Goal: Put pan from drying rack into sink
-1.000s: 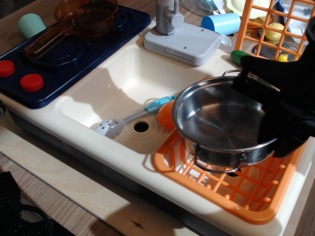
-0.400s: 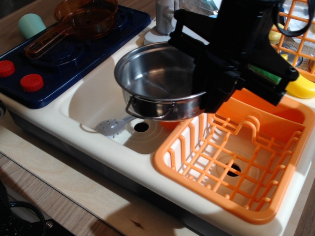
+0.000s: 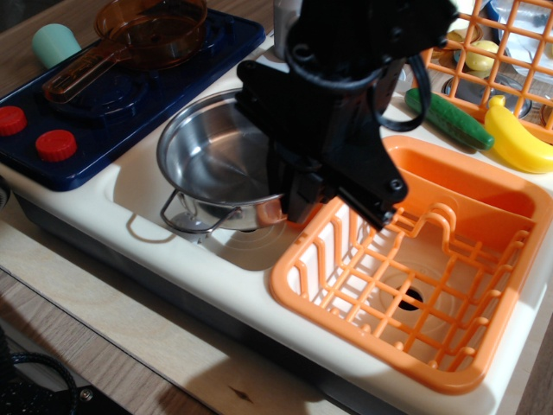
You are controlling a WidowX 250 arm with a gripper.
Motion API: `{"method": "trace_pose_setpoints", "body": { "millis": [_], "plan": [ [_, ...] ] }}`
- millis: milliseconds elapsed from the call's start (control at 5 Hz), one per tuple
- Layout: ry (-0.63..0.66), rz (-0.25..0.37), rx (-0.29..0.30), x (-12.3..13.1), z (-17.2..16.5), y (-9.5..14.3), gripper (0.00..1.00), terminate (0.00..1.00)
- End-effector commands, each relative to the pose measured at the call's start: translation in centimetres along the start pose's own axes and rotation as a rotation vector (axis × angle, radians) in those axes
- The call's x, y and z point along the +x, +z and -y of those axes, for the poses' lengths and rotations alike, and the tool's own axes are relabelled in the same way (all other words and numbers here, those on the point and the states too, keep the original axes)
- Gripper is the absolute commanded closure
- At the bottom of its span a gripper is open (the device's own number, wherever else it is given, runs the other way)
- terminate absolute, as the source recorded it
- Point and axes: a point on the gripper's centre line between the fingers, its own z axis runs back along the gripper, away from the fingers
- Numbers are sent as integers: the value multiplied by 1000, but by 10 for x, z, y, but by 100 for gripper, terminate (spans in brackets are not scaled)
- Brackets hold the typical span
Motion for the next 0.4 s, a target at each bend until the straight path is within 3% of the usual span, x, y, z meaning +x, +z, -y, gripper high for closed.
{"method": "trace_pose_setpoints", "body": {
  "millis": [0,200],
  "plan": [
    [-68,105,-4,1,-16,-9,0,0],
    [-107,141,-50,1,-21,-11,0,100]
  ]
}}
